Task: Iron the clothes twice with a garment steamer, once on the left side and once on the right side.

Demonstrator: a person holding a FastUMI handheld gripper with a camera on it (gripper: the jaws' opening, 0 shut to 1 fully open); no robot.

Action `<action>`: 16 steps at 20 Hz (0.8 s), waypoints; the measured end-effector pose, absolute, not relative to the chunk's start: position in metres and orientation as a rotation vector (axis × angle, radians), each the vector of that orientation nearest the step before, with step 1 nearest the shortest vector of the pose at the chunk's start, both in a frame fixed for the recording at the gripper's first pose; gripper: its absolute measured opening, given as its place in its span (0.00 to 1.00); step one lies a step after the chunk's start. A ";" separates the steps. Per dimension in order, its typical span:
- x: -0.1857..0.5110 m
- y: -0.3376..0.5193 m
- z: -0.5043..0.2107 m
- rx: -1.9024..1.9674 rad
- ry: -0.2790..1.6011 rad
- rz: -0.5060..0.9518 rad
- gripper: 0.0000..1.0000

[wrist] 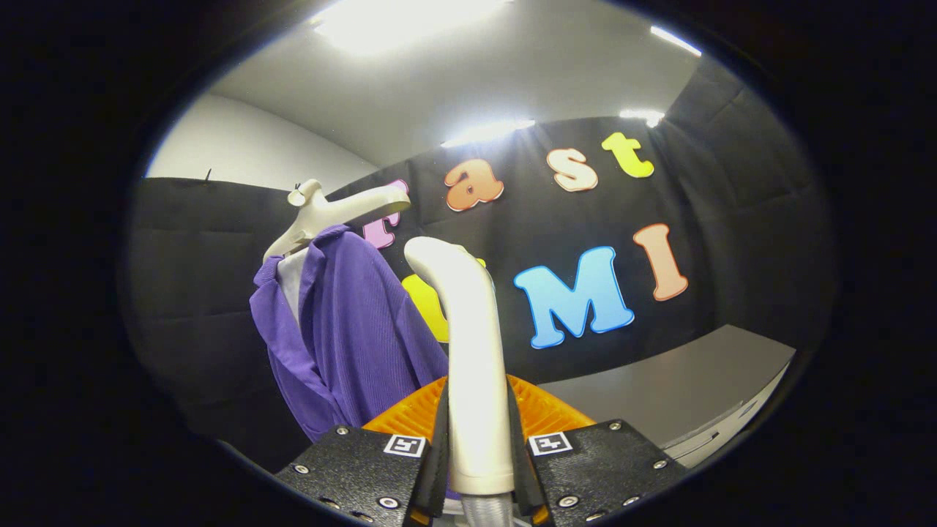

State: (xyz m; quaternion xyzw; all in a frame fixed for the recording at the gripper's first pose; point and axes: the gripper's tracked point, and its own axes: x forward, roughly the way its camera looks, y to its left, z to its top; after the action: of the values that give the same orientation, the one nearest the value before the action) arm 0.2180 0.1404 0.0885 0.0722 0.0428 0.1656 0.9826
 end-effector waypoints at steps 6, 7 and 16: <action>0.207 0.195 0.114 0.048 -0.073 0.316 0.37; 0.205 0.204 0.115 0.018 -0.095 0.311 0.37; 0.196 0.260 0.090 -0.133 -0.169 0.314 0.37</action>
State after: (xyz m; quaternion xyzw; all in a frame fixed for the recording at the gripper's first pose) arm 0.1959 0.2600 0.0898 -0.0662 -0.0838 0.1561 0.9819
